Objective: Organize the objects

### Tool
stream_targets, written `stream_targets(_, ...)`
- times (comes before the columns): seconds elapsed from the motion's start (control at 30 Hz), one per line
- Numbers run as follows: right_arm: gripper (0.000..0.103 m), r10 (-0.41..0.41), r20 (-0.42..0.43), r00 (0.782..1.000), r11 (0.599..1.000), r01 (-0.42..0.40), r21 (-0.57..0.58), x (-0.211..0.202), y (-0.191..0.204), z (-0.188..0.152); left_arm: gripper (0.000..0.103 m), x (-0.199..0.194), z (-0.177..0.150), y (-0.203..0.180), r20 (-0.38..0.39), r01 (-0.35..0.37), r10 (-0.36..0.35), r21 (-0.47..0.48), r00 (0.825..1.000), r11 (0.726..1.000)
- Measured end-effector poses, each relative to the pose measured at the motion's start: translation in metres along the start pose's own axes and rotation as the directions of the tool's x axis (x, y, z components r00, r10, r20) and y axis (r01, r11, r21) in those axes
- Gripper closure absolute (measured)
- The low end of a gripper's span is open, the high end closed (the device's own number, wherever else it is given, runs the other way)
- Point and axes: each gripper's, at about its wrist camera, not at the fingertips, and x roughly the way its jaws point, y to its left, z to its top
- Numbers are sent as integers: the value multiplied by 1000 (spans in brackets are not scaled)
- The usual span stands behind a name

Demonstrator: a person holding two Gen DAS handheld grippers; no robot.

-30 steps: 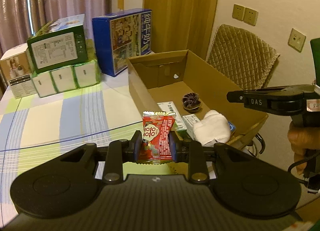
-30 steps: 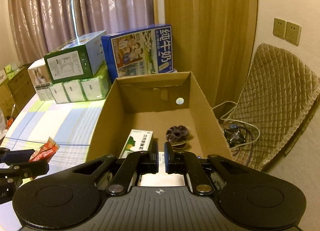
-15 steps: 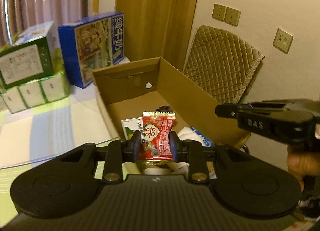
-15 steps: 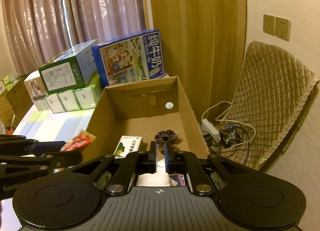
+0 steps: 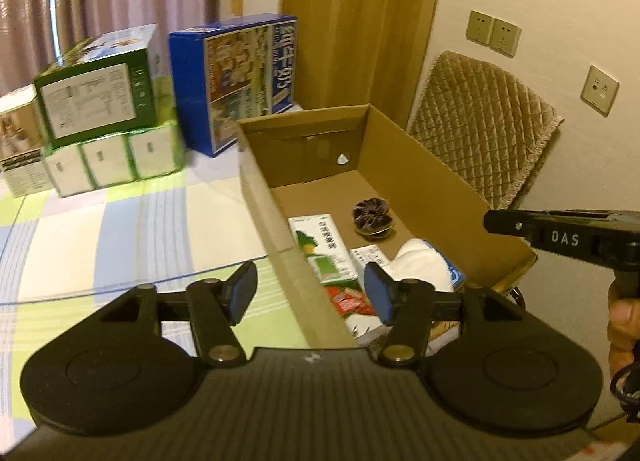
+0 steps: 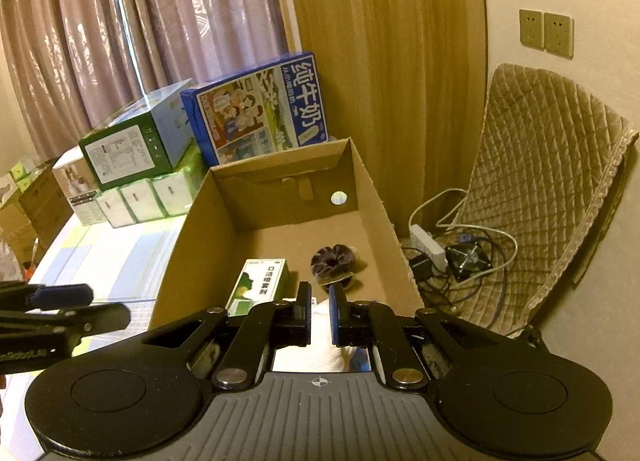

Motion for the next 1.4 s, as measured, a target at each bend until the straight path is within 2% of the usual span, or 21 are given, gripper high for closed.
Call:
stream_targets(0.1, 96, 6, 3, 1000, 1000, -6, 4, -7, 3, 0, 36, -11, -6, 4, -1, -14, 14, -16, 1000, 1000)
stream_targets(0.23, 92, 11, 5, 1000, 1000, -11, -4, -18, 9, -2, 30, -24, -15, 4, -3, -24, 23, -27, 1000, 999)
stream_targets(0.3, 79, 8, 7, 1000, 1000, -8, -5, -25, 12, -4, 23, -31, -20, 4, -2, -29, 29, -32, 1000, 999)
stream_targets(0.37, 72, 7, 12, 1000, 1000, -7, -3, -31, 14, -6, 20, -38, -25, 3, -2, -29, 29, -36, 1000, 999)
stream_targets(0.53, 65, 10, 13, 1000, 1000, -10, -1, -51, 17, -13, 9, -56, -34, 4, 3, -37, 37, -60, 999, 998)
stream_targets(0.67, 55, 11, 13, 1000, 1000, -11, 2, -66, 20, -20, 2, -71, -39, 2, 13, -46, 47, -69, 999, 997)
stream_targets(0.73, 50, 11, 16, 1000, 1000, -12, 2, -74, 23, -23, 1, -79, -40, 2, 17, -47, 48, -75, 999, 996)
stream_targets(0.8, 39, 11, 17, 1000, 1000, -11, 0, -81, 26, -27, 1, -86, -42, 1, 18, -51, 52, -81, 998, 995)
stream_targets(0.93, 24, 11, 20, 1000, 1000, -11, -9, -95, 32, -33, 1, -97, -45, 3, 26, -53, 55, -101, 998, 993)
stream_targets(1.0, 13, 7, 22, 1000, 1000, -7, -13, -103, 35, -36, 1, -102, -47, 2, 30, -58, 61, -103, 998, 993)
stream_targets(1.1, 4, 1, 27, 1000, 1000, 0, -17, -115, 38, -40, 1, -109, -50, 0, 30, -65, 69, -109, 997, 992)
stream_targets(1.4, 2, -14, 3, 1000, 1000, 14, -6, -147, 39, -54, 1, -133, -58, -6, 24, -60, 65, -164, 998, 985)
